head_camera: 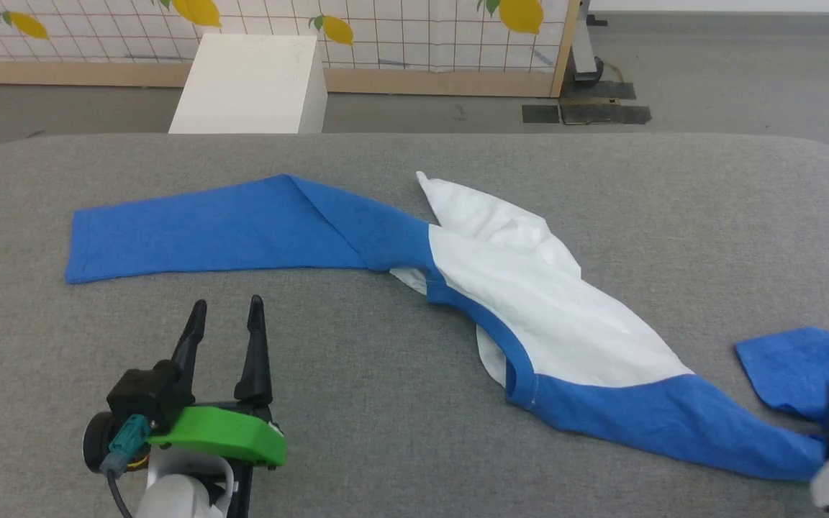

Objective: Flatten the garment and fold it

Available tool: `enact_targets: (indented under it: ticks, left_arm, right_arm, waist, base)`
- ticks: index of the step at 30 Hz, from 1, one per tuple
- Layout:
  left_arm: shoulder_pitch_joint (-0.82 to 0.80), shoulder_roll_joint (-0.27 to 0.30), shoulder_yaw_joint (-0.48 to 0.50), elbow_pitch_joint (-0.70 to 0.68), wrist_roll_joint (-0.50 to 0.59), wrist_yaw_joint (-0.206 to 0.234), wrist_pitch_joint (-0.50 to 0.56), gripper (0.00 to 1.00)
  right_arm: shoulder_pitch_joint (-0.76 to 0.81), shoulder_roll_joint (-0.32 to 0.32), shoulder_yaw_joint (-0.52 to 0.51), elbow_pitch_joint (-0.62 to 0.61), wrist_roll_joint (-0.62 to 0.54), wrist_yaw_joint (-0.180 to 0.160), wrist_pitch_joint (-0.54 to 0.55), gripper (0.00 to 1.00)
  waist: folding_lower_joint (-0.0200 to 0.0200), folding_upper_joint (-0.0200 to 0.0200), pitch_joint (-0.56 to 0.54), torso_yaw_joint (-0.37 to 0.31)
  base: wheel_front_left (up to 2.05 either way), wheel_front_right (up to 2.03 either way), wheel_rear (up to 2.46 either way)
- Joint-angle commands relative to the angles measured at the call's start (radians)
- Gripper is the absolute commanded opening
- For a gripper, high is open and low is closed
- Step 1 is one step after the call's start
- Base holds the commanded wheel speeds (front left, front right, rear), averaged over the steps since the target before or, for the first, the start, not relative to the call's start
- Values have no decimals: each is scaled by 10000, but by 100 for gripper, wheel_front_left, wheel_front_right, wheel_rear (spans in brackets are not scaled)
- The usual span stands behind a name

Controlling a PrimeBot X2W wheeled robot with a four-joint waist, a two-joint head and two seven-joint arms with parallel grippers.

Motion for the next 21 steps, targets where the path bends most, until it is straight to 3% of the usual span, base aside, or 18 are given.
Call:
enact_targets:
  ticks: [1, 9, 12, 14, 21]
  left_arm:
    - [117, -41, -48, 69, -44, -61, -37, 100]
    - [-1494, -47, -702, 1471, -832, -15, 435, 100]
    - [-2725, -47, -951, 2399, -1320, 113, 1314, 100]
    - [-4537, -48, -1236, 3894, -2010, 357, 2847, 100]
    - [-5886, 75, -1293, 5575, -2193, 759, 4785, 100]
  right_arm:
    - [62, 7, 422, -77, 32, -13, -467, 100]
    - [270, 7, 2786, -374, 465, -13, -2472, 100]
    - [160, 7, 3363, -517, 519, -13, -2718, 100]
    - [-73, 7, 4043, -750, 564, -13, -2800, 100]
    - [-349, 7, 4617, -849, 665, -13, -2746, 100]
  waist:
    - [0, -1, -41, -61]
    - [0, -1, 567, -425]
    - [0, -1, 1004, -657]
    - [0, -1, 1636, -1071]
    - [0, -1, 2119, -1561]
  base:
    - [0, 0, 0]
    - [0, 0, 0]
    - [0, 0, 0]
    - [0, 0, 0]
    - [0, 0, 0]
